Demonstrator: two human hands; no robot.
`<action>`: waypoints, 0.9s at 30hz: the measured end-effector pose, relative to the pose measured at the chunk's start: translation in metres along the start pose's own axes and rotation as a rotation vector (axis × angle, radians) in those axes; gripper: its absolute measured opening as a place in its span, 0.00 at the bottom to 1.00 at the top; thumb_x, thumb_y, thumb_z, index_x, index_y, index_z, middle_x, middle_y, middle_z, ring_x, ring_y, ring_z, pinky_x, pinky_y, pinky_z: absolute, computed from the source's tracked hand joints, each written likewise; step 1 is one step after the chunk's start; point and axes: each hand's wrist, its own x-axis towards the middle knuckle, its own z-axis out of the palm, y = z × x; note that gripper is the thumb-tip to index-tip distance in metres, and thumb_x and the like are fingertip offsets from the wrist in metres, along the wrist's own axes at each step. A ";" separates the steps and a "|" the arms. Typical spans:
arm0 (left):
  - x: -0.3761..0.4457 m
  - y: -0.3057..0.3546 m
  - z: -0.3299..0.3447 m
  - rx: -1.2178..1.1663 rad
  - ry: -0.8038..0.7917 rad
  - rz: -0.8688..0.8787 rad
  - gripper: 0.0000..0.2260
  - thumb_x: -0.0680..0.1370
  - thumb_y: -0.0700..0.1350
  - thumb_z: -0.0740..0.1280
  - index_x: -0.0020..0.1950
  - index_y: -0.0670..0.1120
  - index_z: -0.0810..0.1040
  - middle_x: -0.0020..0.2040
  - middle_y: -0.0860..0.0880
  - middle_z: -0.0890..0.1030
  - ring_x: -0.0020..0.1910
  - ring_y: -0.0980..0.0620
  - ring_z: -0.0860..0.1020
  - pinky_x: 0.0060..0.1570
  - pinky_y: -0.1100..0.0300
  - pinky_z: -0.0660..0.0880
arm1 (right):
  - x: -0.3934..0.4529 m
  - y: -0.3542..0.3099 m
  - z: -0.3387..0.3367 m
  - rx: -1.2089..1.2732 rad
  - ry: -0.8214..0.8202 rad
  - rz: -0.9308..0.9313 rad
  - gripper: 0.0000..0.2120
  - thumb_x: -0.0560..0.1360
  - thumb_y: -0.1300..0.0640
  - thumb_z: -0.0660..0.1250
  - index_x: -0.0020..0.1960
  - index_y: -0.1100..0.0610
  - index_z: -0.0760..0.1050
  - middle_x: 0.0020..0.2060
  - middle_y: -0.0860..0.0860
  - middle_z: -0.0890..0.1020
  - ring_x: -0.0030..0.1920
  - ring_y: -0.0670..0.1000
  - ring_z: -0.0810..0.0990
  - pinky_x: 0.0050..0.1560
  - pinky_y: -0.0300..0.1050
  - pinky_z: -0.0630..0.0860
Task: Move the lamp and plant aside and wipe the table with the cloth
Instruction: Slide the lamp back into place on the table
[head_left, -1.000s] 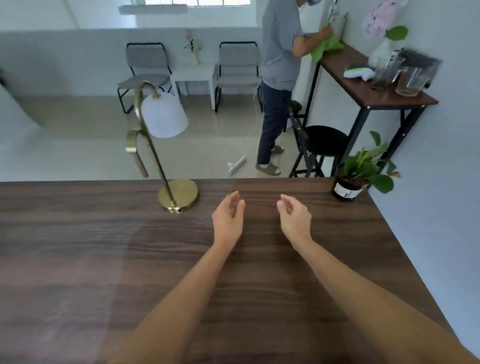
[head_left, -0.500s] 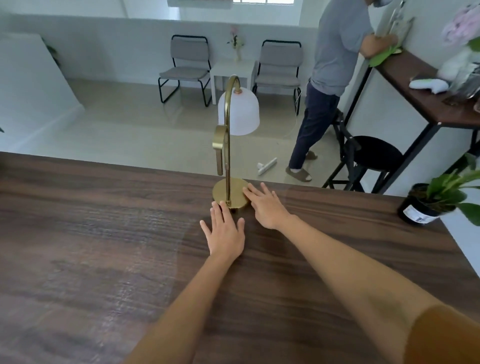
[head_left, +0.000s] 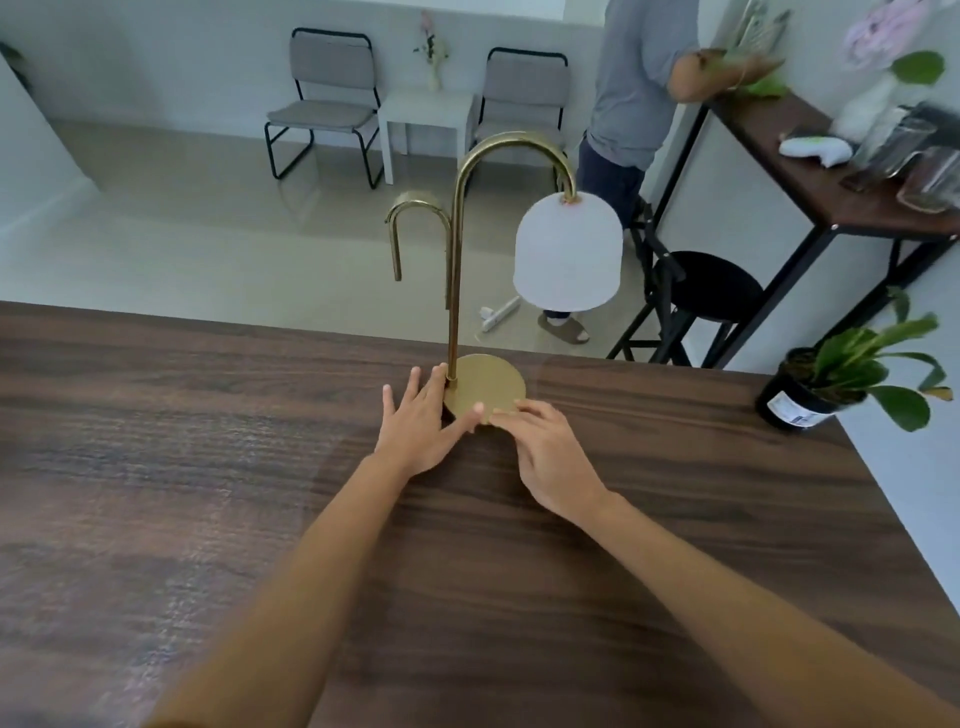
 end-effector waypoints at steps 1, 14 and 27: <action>0.004 0.003 0.000 0.006 -0.020 0.032 0.43 0.71 0.74 0.48 0.78 0.49 0.47 0.79 0.50 0.53 0.78 0.48 0.44 0.71 0.41 0.35 | 0.007 0.007 -0.005 0.058 0.075 0.074 0.18 0.77 0.68 0.61 0.66 0.61 0.77 0.60 0.57 0.81 0.66 0.57 0.73 0.70 0.57 0.67; 0.006 0.064 0.038 0.033 0.052 0.160 0.35 0.76 0.68 0.42 0.78 0.51 0.44 0.78 0.49 0.57 0.78 0.50 0.50 0.74 0.42 0.43 | -0.001 0.080 -0.035 -0.215 -0.186 0.336 0.29 0.80 0.36 0.47 0.78 0.45 0.57 0.78 0.43 0.60 0.79 0.56 0.46 0.73 0.66 0.38; 0.024 0.172 0.074 0.160 -0.154 0.410 0.37 0.77 0.66 0.48 0.78 0.47 0.43 0.80 0.48 0.49 0.78 0.49 0.45 0.73 0.40 0.39 | -0.068 0.150 -0.097 0.014 -0.120 0.648 0.30 0.82 0.40 0.52 0.80 0.49 0.50 0.79 0.51 0.59 0.79 0.58 0.45 0.76 0.63 0.41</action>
